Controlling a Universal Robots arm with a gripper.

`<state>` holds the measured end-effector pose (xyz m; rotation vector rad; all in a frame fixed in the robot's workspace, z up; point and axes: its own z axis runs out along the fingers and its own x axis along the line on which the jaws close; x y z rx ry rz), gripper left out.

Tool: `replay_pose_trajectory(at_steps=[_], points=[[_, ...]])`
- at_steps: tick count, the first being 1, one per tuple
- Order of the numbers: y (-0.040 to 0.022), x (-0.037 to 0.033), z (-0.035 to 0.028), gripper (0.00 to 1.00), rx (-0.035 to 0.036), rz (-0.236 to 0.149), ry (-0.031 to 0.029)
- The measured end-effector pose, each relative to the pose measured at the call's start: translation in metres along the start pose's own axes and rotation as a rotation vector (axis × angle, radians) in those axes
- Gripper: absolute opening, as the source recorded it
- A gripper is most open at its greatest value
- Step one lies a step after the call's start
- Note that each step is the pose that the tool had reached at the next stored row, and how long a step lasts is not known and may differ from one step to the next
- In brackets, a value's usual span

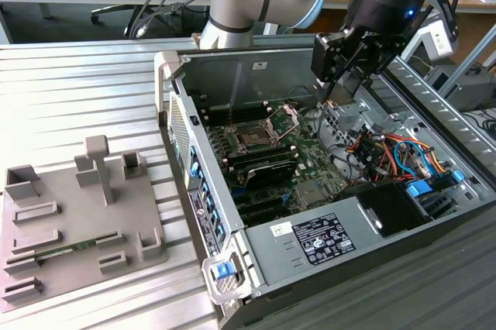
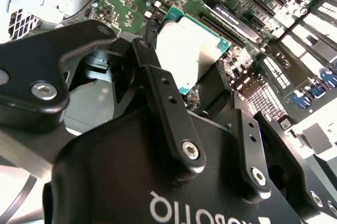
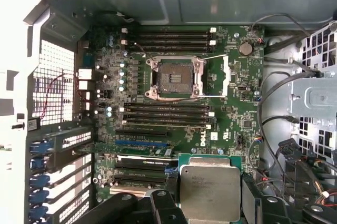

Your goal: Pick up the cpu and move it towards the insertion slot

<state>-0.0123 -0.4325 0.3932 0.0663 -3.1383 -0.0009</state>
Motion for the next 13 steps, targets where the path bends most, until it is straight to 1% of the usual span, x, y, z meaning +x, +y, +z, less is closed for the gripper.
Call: replay_pose_trajectory(at_steps=[9,12,13], points=[[0.0000,-0.0031,0.0022,0.55,0.0000,0.000,0.0000],[0.0000,-0.0031,0.0027,0.55,-0.0001,0.000,0.0000],[0.0001,-0.0031,0.0029,0.55,-0.0015,0.000,0.0000]])
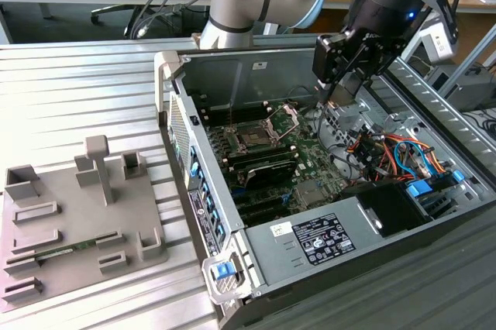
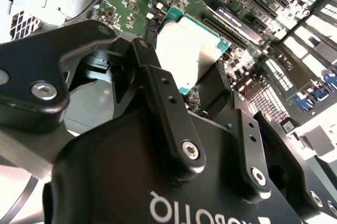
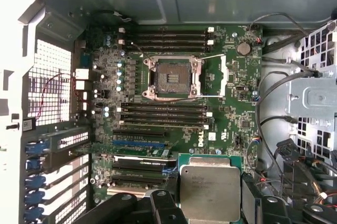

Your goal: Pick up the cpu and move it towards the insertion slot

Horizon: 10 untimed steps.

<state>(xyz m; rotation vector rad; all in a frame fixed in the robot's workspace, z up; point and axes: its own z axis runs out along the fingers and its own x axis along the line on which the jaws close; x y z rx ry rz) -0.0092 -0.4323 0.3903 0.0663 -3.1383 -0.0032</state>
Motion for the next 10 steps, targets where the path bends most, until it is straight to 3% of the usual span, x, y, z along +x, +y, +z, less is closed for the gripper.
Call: replay_pose_trajectory(at_steps=[2,7,10], points=[[0.0000,0.0000,0.0001,0.55,-0.0069,0.000,-0.0004],[0.0000,0.0001,0.0000,0.55,-0.0489,0.000,-0.0021],[0.0000,0.0000,0.0019,0.55,-0.0494,0.000,-0.0021]])
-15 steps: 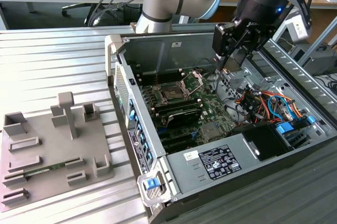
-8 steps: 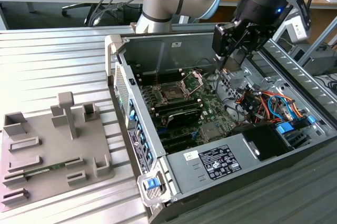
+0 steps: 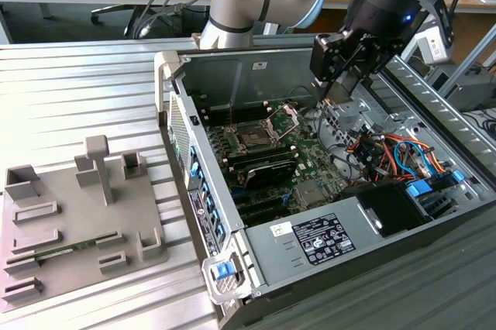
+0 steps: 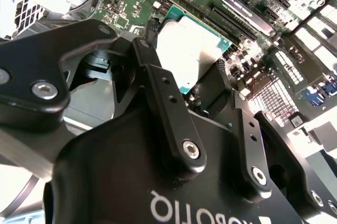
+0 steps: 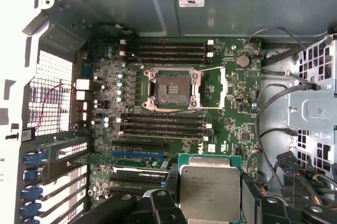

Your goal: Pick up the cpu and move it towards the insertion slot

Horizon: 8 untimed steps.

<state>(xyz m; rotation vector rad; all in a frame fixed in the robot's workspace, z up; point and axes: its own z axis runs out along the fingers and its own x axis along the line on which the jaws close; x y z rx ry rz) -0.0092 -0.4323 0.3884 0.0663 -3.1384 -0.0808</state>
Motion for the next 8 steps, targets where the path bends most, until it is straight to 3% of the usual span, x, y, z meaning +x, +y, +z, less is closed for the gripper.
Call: replay_pose_trajectory(at_steps=[8], points=[[-0.0002,0.0000,0.0034,0.55,0.0000,0.000,0.0000]])
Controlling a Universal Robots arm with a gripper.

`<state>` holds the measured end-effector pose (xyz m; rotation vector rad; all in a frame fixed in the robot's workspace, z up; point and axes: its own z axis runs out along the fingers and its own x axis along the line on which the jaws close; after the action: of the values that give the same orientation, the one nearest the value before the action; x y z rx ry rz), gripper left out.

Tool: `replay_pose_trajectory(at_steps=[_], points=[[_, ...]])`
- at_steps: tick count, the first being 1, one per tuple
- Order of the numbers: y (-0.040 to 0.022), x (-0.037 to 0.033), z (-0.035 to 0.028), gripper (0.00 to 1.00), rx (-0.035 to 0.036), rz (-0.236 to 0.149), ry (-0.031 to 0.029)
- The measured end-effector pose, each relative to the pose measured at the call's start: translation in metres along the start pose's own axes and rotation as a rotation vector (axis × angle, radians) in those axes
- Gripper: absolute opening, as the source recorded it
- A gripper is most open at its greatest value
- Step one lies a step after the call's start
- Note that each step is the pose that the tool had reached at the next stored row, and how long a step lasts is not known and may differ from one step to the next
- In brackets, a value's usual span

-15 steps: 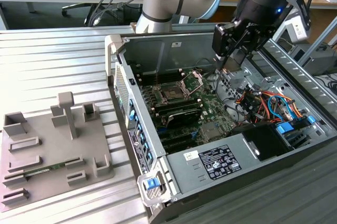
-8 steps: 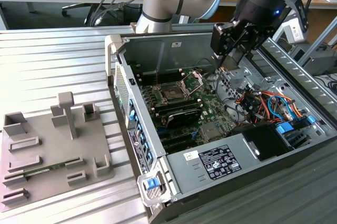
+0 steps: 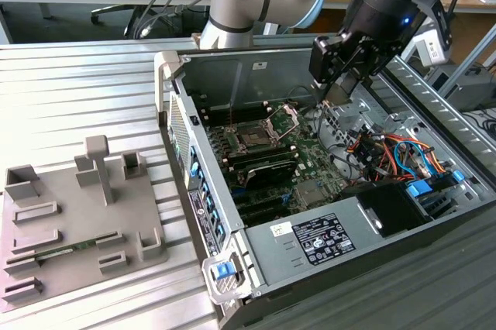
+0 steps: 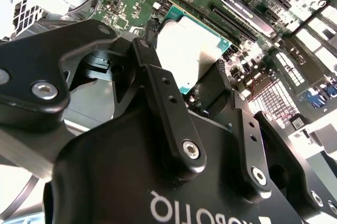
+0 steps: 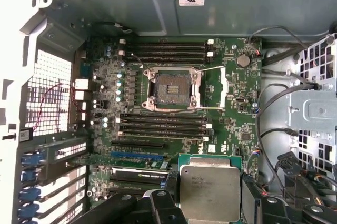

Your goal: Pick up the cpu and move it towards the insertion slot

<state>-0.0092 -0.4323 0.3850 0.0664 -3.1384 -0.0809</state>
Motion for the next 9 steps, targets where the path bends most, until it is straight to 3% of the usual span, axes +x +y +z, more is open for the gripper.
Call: replay_pose_trajectory(at_steps=[9], points=[[-0.0001,0.0000,0.0015,0.55,0.0000,0.000,0.0001]])
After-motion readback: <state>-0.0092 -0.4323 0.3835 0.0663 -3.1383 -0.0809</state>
